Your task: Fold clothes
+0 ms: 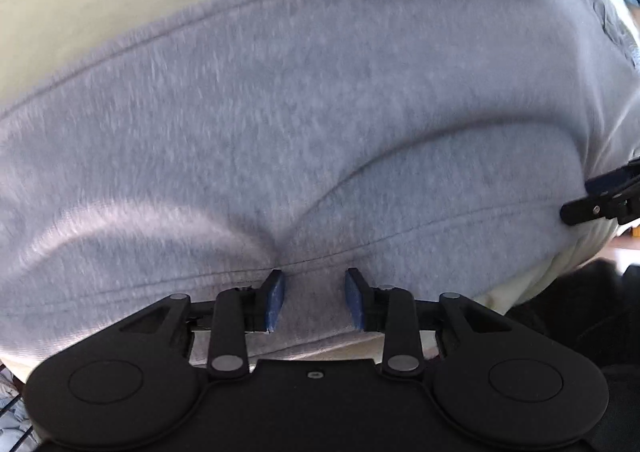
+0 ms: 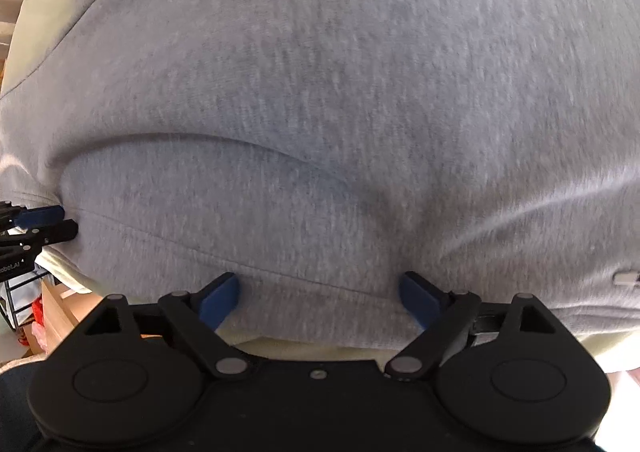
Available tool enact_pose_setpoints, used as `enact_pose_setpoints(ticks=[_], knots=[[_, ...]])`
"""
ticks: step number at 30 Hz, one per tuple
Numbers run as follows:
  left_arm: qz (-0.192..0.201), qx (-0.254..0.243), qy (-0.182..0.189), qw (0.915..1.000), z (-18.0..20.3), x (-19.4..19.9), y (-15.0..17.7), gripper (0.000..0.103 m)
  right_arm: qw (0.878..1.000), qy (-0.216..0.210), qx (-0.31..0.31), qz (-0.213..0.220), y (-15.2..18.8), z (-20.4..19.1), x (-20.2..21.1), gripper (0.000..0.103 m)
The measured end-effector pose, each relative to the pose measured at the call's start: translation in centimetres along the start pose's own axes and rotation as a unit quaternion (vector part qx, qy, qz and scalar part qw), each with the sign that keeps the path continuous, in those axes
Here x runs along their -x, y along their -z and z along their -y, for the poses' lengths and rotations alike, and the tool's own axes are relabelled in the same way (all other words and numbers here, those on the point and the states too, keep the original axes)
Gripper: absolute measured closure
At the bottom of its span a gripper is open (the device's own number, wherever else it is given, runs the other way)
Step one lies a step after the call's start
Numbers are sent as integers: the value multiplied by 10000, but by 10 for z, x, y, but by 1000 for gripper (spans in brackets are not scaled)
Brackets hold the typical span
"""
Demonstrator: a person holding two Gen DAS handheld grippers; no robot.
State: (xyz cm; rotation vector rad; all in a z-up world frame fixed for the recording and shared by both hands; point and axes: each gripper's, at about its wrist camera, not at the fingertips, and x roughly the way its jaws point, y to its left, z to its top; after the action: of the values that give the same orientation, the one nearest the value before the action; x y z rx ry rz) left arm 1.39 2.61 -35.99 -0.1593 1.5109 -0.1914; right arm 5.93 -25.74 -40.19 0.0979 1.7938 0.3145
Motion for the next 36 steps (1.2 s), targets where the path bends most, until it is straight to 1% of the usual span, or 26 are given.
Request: enact_pose_setpoints(ticks=[1,3,4,5,6,8,9,10,11,13,14,15,18,20,21,23,24,25,27,28,29,31,33,35,36], knots=[[237,136,261,9993,2,8,-6,67,9998,-136,-127,41,-5,2,5,23],[444,51,503,9977,13,9,-18,67,9988,-423,-95,211,-12,-3,16,24],[525,-42,598,9968,20,6,-24,67,9976,-554,52,403,-16,-10,22,37],[604,-134,690,9957,27,4,-30,67,9966,-645,138,487,-18,-14,23,64],[589,-239,670,9957,34,-3,-35,68,9951,-786,276,541,-22,-20,21,79],[428,-323,696,9961,40,-16,-39,69,9954,-739,382,483,-28,-23,9,81],[265,-314,690,9968,40,-24,-37,70,9954,-746,375,477,-28,-22,4,81],[165,-335,668,9971,39,-23,-34,73,9955,-747,366,465,-28,-23,-3,82],[-61,-224,647,9976,34,-33,-26,75,9958,-757,314,418,-26,-23,-11,84],[-86,-153,716,9973,31,-31,-15,75,9957,-893,30,236,-20,-13,-18,90],[-121,-118,747,9971,27,-30,-10,75,9958,-905,-11,138,-14,-8,-20,98],[-156,-85,778,9968,23,-30,-5,76,9958,-917,-51,40,-9,-3,-23,103],[-297,-130,828,9960,19,-27,-3,78,9950,-981,-103,-148,4,9,-24,103],[-273,-202,883,9955,17,-13,-9,80,9952,-965,-79,-130,-4,-3,-29,103],[-100,-232,969,9950,17,-2,-14,81,9950,-999,30,-49,-6,-9,-23,102],[369,-358,1178,9917,19,20,-21,78,9939,-1066,248,114,-10,-20,-9,99],[510,-413,1223,9903,21,25,-24,76,9929,-1116,360,211,-13,-25,-3,97],[773,-534,1243,9878,23,35,-32,76,9909,-1204,475,357,-17,-31,4,95],[929,-516,1137,9878,25,34,-42,75,9882,-1238,626,652,-25,-38,14,82],[906,-477,1083,9888,26,29,-45,75,9867,-1216,677,839,-31,-42,15,80],[764,-498,980,9910,27,20,-44,75,9860,-1171,703,959,-37,-45,13,78],[479,-540,771,9944,29,1,-41,75,9905,-942,613,787,-48,-43,-1,79],[194,-582,563,9965,31,-17,-39,75,9938,-791,594,515,-43,-32,-6,82],[106,-778,461,9958,33,-25,-27,75,9940,-728,716,381,-33,-27,-6,86],[155,-836,446,9954,32,-25,-22,75,9945,-707,713,285,-28,-24,-7,87]])
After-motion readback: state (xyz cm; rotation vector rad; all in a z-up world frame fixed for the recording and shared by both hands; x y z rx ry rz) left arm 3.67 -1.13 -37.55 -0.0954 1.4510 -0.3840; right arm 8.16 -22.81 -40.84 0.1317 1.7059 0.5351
